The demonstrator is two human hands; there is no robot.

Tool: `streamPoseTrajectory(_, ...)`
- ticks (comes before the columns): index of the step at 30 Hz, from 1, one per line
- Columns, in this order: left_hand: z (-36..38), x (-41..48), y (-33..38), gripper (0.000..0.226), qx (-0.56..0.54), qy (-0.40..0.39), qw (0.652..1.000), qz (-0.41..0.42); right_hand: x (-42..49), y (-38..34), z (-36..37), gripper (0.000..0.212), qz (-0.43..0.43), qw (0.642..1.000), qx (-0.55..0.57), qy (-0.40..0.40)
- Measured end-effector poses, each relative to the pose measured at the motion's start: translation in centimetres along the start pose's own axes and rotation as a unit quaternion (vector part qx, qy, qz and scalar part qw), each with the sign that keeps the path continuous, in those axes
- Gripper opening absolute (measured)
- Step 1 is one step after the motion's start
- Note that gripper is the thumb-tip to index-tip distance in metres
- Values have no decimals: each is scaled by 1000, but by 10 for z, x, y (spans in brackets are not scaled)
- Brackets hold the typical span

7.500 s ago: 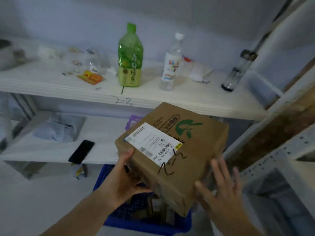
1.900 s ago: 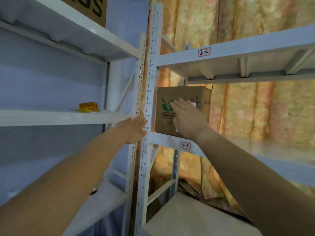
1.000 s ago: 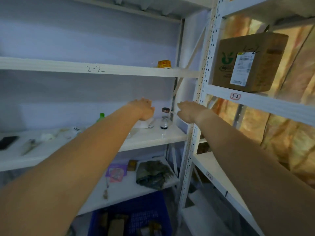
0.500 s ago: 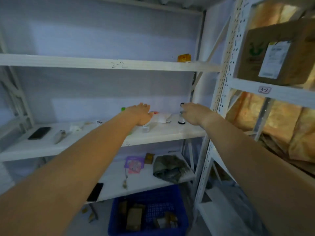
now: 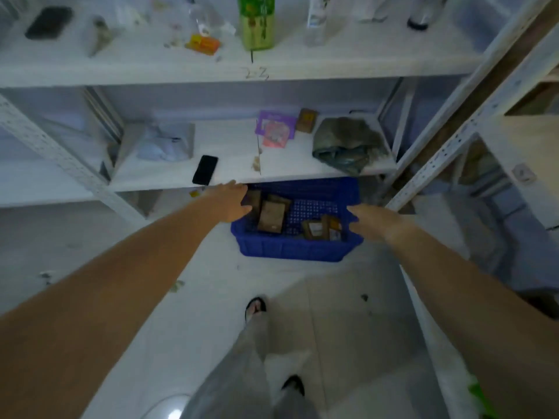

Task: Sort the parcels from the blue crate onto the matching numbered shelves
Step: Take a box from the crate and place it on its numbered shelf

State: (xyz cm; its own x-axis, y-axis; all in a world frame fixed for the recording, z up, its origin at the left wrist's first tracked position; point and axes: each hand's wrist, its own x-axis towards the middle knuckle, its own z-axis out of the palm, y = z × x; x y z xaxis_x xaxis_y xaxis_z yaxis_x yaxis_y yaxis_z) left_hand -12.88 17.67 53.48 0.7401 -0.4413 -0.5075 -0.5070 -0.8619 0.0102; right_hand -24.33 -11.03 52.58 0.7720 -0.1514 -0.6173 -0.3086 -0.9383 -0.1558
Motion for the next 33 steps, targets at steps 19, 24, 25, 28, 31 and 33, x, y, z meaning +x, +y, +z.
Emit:
streamPoseTrajectory(19,199,315,-41,67,27,-224,973,38,286,40,189,58,126,970,172,-121)
streamPoseTrajectory(24,249,414,-9,68,-14,-227,971,71,382,75,219,56,154,963,214,-59)
streamPoseTrajectory(25,263,436,-2,67,-33,-228,970,75,402,82,229,54,162,959,230,-46)
streamPoseTrajectory(28,315,501,19,68,-80,-244,964,71,462,105,267,47,191,945,266,-12)
streamPoseTrajectory(31,372,553,45,71,-148,-258,952,71,514,133,305,51,285,889,357,-21)
streamPoseTrajectory(33,406,580,67,71,-272,-269,922,60,551,152,325,53,377,807,451,-59)
